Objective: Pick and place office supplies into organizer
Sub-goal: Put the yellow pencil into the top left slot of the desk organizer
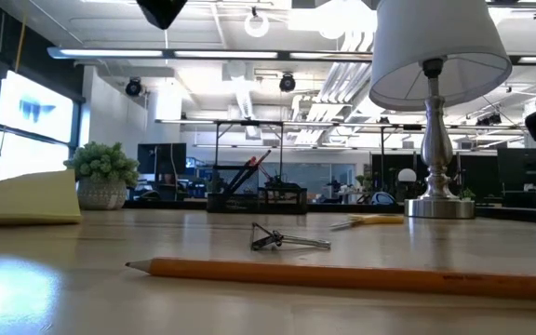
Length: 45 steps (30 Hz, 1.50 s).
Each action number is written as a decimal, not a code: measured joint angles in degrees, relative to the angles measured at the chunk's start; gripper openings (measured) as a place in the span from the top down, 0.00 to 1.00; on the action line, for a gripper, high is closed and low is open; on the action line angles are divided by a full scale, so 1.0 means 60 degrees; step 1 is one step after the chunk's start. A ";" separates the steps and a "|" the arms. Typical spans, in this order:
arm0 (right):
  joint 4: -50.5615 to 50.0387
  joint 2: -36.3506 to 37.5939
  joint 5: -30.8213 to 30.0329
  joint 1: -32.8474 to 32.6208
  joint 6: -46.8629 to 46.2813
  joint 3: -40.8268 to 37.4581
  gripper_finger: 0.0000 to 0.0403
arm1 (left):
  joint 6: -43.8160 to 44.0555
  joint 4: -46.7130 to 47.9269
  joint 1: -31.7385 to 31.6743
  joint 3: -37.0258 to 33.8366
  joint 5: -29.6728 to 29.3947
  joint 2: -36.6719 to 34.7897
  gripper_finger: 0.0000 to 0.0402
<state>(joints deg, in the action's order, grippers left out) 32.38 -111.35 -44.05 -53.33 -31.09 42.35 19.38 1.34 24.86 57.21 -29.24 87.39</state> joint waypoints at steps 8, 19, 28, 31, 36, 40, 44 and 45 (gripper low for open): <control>0.0004 0.0000 -0.0681 -0.0413 -0.0175 0.0004 0.71 | -0.0612 -0.0294 -0.0022 0.0000 -0.0020 -0.0001 0.99; -0.0458 -0.0793 -0.1406 -0.0530 0.0346 0.1030 0.72 | -0.0769 -0.0294 -0.0025 0.0000 -0.0020 -0.0004 0.99; -0.2423 -0.1545 -0.1856 -0.0348 -0.0236 0.2208 0.72 | -0.0766 -0.0262 -0.0025 0.0000 -0.0009 -0.0004 0.99; -0.2654 -0.1545 -0.1480 -0.0313 -0.0682 0.2178 0.72 | -0.0766 -0.0262 -0.0025 0.0000 0.0002 -0.0004 0.99; -0.2896 -0.1575 -0.1072 -0.0228 -0.1338 0.2182 0.72 | -0.0766 -0.0262 -0.0025 0.0000 0.0016 -0.0004 0.99; -0.3001 -0.1657 -0.1152 -0.0239 -0.1519 0.2193 0.74 | -0.0766 -0.0269 -0.0025 0.0000 0.0016 -0.0004 0.99; -0.3085 -0.1670 -0.1085 -0.0235 -0.1513 0.2209 0.84 | -0.0766 -0.0269 -0.0025 0.0004 0.0004 -0.0004 0.99; -0.3085 -0.1672 -0.1078 -0.0235 -0.1489 0.2208 0.88 | -0.0766 -0.0266 -0.0025 0.0004 0.0002 -0.0004 0.99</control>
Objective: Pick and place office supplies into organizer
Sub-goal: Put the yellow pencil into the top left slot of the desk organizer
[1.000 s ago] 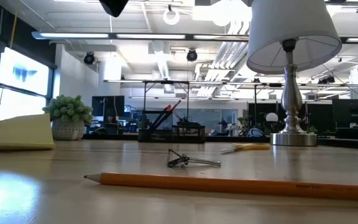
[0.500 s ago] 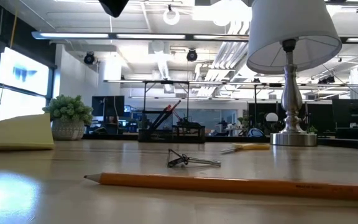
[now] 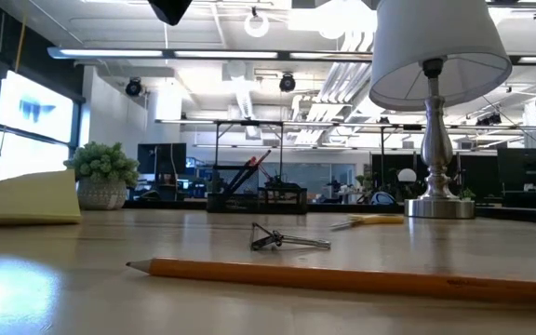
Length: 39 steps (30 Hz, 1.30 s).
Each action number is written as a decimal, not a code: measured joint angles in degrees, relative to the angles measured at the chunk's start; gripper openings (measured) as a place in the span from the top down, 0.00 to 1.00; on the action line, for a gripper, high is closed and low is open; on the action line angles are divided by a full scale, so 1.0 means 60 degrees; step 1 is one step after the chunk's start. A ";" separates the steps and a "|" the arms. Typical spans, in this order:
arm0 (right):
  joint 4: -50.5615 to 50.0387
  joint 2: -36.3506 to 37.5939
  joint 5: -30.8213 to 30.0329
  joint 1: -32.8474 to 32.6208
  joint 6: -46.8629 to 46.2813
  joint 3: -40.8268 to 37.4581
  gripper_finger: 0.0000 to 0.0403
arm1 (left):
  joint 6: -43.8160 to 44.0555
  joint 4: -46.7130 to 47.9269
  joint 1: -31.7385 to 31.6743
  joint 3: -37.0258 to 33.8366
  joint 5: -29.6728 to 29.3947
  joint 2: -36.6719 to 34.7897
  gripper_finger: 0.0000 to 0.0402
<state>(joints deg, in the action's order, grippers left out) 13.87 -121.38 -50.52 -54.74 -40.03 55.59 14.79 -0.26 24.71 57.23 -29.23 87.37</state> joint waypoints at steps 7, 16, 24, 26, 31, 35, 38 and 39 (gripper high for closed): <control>-0.0109 -0.0018 -0.0423 0.0007 0.0240 0.0000 0.94 | 0.0000 0.0001 0.0007 0.0000 -0.0018 0.0000 0.99; -0.1036 0.0910 -0.0537 0.0135 0.0240 -0.0062 0.98 | -0.0520 0.0003 0.0007 0.0004 0.0035 -0.0004 0.99; -0.3425 0.3489 -0.0101 0.0697 0.0735 -0.0040 0.99 | -0.1611 0.0737 0.0009 0.0811 -0.0317 -0.0004 0.99; -0.4393 0.4142 0.0198 0.1040 0.0677 -0.0036 0.99 | -0.1914 0.1421 0.0011 0.1334 -0.0320 -0.0036 0.99; -0.6290 0.5587 0.0728 0.2243 0.1309 -0.0033 0.98 | -0.1935 0.3495 0.0018 0.2758 -0.1064 -0.0091 0.99; -0.6706 0.6427 0.1196 0.3647 0.2538 -0.0033 0.98 | -0.2201 0.4246 -0.0023 0.3081 -0.1506 -0.0150 0.99; -0.6687 0.6990 0.1538 0.4727 0.3583 -0.0033 0.98 | -0.2628 0.4092 -0.0312 0.2604 -0.1618 -0.0425 0.99; -0.6664 0.7181 0.1617 0.5117 0.3953 -0.0033 0.98 | -0.2718 0.3874 -0.0472 0.2228 -0.1555 -0.0641 0.99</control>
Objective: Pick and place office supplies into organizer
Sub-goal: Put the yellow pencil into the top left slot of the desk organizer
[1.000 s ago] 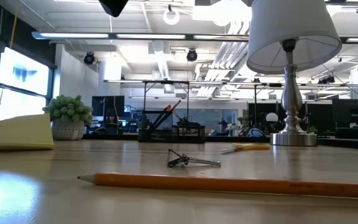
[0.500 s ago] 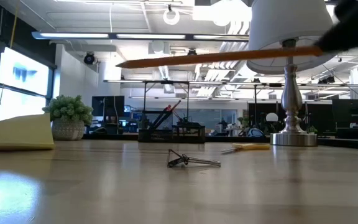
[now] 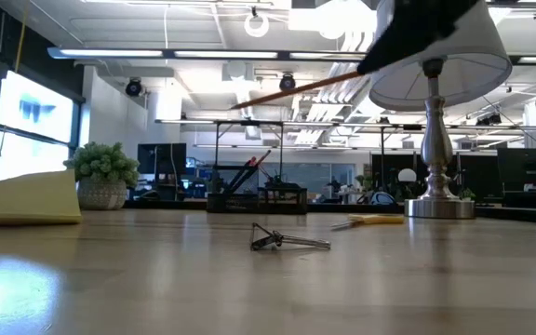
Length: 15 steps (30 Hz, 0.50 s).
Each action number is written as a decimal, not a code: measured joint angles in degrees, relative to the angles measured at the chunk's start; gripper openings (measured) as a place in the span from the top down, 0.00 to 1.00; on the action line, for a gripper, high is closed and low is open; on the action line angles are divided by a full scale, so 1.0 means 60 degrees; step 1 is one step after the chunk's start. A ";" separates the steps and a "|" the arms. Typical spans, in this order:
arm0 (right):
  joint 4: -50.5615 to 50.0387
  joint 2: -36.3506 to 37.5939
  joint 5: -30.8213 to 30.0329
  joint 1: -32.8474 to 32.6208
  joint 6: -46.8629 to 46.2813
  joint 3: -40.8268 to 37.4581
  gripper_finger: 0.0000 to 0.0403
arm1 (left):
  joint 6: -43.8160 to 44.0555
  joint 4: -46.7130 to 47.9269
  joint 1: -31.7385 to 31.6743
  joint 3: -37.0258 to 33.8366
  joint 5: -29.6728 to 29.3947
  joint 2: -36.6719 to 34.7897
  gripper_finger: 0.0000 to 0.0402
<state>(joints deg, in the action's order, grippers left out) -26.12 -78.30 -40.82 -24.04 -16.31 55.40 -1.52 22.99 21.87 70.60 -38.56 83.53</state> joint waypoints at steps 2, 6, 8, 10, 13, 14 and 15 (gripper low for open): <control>0.0126 0.0346 0.0225 0.0769 0.0758 0.0007 0.98 | -0.0367 -0.1066 -0.0525 -0.0890 0.0428 -0.0437 0.99; 0.0391 0.0691 0.1419 0.2566 0.2186 0.0192 0.98 | -0.1375 -0.4385 -0.2063 -0.3375 0.2811 -0.1610 0.99; 0.0341 0.0612 0.2231 0.3495 0.2783 0.0545 0.98 | -0.1568 -0.5986 -0.2998 -0.4554 0.4275 -0.2132 0.99; 0.0275 0.0350 0.2986 0.4343 0.3369 0.1018 0.98 | -0.1391 -0.7303 -0.3851 -0.5546 0.5259 -0.2430 0.99; -0.0166 -0.0275 0.3407 0.5356 0.4312 0.1944 0.98 | -0.0957 -0.8360 -0.4830 -0.6552 0.5681 -0.2660 0.99; -0.0299 -0.0499 0.3506 0.5656 0.4628 0.2331 0.98 | -0.0937 -0.8555 -0.5076 -0.6710 0.5696 -0.2653 0.99; -0.0508 -0.0758 0.3642 0.5942 0.4912 0.2713 0.98 | -0.0925 -0.8601 -0.5271 -0.6815 0.5755 -0.2654 0.99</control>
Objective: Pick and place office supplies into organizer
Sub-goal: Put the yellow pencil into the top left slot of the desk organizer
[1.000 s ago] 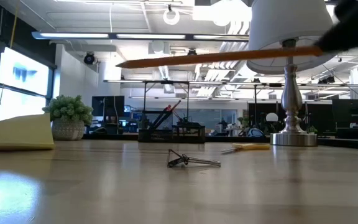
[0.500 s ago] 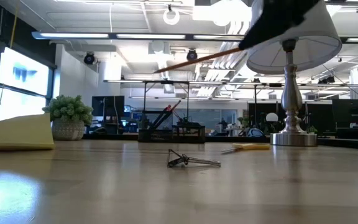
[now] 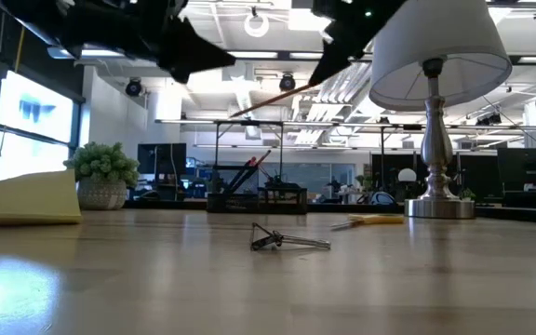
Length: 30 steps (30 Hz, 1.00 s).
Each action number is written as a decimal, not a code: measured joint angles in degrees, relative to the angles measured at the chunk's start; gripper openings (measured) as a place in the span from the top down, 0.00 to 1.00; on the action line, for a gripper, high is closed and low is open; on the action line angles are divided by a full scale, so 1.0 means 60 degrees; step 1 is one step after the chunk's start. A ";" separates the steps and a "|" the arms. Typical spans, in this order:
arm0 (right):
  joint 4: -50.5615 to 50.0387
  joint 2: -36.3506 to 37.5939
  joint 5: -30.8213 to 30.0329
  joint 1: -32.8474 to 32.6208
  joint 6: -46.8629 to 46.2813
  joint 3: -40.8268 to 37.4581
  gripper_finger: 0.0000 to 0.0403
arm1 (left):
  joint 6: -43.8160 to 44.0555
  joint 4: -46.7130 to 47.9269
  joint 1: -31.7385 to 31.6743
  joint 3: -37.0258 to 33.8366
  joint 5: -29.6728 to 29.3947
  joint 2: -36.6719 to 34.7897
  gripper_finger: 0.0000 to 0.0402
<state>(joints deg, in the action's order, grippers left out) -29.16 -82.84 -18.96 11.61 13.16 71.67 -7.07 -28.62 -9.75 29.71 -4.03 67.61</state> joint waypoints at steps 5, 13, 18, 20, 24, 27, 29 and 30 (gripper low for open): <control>-0.1207 -0.1419 0.0765 0.1022 0.0853 0.2042 0.97 | -0.0053 -0.0059 -0.1046 0.0191 0.1308 0.0005 0.99; -0.3279 -0.3219 0.0845 0.1888 0.1886 0.4671 0.97 | 0.0043 0.1749 -0.2079 0.1506 0.3225 -0.0395 0.99; -0.3439 -0.3724 0.1413 0.2461 0.2422 0.5466 0.97 | 0.0027 0.3526 -0.2283 0.2374 0.3220 -0.0727 0.99; -0.3305 -0.3883 0.1925 0.2739 0.2659 0.5633 0.97 | 0.0047 0.3998 -0.2257 0.2437 0.3235 -0.0847 0.99; -0.3282 -0.4231 0.2553 0.3240 0.2817 0.5821 0.97 | -0.0203 0.4091 -0.2244 0.2430 0.3344 -0.1157 0.99; -0.3284 -0.4466 0.2877 0.3510 0.2926 0.5823 0.97 | -0.0221 0.4098 -0.2411 0.2433 0.3308 -0.1514 0.99; -0.3257 -0.4617 0.3021 0.3577 0.2963 0.5826 0.97 | -0.0161 0.4072 -0.2461 0.2433 0.3323 -0.1735 0.99; -0.3240 -0.4681 0.3113 0.3589 0.2963 0.5826 0.97 | -0.0071 0.4104 -0.2439 0.2433 0.3373 -0.1803 0.99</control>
<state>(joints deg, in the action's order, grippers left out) -48.60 -110.93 -0.29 33.15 30.94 106.63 -7.50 -4.00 -24.39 44.31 16.20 56.79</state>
